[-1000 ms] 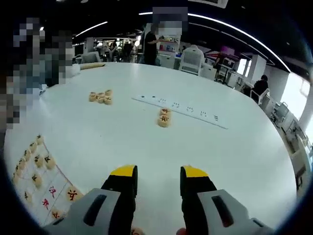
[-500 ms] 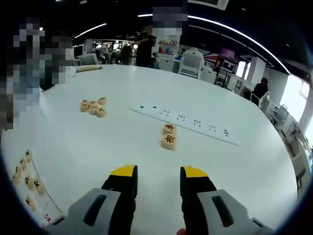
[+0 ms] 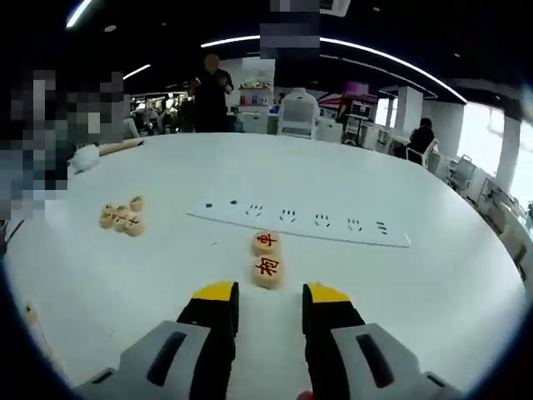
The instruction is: Pick up the chess pieces one by one and place each piece onto its starting position on the chessboard, setting the pieces on their correct points until all the chess pieces are arranged in the starting layout
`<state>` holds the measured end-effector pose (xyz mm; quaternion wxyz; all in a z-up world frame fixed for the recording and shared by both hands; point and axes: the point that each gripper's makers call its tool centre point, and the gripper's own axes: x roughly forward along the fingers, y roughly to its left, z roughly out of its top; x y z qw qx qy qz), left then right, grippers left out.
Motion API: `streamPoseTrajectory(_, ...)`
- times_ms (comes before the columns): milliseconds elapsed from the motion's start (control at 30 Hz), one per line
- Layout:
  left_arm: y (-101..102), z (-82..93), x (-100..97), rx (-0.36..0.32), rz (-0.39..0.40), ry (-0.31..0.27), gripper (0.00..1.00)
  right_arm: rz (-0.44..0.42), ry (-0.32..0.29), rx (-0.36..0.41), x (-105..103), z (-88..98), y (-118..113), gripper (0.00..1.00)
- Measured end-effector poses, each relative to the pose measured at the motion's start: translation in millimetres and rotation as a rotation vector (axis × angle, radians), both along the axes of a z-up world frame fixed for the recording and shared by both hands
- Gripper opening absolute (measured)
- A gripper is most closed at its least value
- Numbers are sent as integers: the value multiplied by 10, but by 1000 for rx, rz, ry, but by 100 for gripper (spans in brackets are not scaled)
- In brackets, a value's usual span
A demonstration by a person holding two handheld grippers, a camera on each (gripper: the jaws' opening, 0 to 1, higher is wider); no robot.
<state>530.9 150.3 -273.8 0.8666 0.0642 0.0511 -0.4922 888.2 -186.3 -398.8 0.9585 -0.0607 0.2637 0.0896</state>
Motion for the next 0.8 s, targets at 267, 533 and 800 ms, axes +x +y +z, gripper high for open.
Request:
streamPoseTrajectory(267,9,-13,0,4,2,0,30,-9,-20,-3,60,15,7,29)
streamPoseTrajectory(533,41,-4,-3,6,5,-4,30,16,-25,-12,127,88,58,12)
streamPoseTrajectory(800,41,2,-6,3,6,-7,30,18,-8,-33,23,72,28,3)
